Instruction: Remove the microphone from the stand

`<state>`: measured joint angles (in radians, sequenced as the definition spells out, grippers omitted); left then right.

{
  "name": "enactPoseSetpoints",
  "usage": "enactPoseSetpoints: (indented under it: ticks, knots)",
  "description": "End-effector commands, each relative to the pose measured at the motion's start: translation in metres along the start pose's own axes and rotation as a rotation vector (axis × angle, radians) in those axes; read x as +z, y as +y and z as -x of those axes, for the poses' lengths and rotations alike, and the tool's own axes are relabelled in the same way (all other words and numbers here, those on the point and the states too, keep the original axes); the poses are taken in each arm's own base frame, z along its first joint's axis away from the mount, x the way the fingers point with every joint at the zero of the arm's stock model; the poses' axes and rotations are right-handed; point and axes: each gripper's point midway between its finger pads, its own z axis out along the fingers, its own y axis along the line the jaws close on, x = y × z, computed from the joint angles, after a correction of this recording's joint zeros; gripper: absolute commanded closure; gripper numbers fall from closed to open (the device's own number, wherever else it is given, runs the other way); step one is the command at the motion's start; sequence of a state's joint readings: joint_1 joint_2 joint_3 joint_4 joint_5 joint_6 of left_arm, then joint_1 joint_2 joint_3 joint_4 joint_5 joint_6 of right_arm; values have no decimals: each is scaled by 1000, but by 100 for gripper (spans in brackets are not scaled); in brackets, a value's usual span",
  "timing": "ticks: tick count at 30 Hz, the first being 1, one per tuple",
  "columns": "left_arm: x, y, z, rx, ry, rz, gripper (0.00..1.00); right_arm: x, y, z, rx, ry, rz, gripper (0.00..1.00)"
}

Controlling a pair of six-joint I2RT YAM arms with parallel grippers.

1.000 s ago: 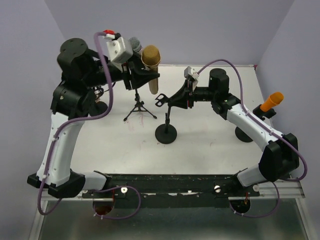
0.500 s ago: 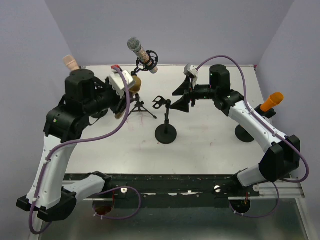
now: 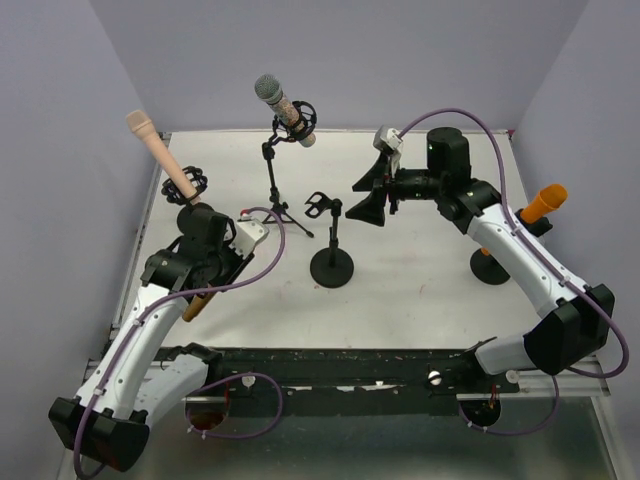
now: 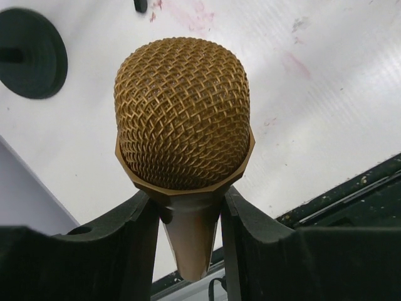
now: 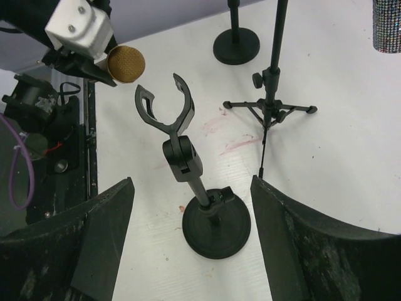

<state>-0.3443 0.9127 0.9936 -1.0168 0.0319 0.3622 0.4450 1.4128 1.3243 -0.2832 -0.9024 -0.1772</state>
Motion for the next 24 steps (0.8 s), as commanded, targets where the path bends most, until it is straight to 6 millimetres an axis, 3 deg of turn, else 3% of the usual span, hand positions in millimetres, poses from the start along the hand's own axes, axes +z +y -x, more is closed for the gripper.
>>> enactPoseSetpoints:
  ticks: [1, 7, 13, 24]
  knots:
    - [16, 17, -24, -15, 51, 129, 100, -9, 1, 6, -19, 7, -44, 17]
    - [41, 19, -46, -72, 97, 138, 100, -13, 1, 6, -25, 2, -69, 17]
    - [61, 49, -76, -65, 153, 264, 100, -14, 0, 6, -29, 0, -80, 17]
    - [87, 72, -83, -78, 177, 358, 100, -14, 1, 0, -23, 17, -77, 17]
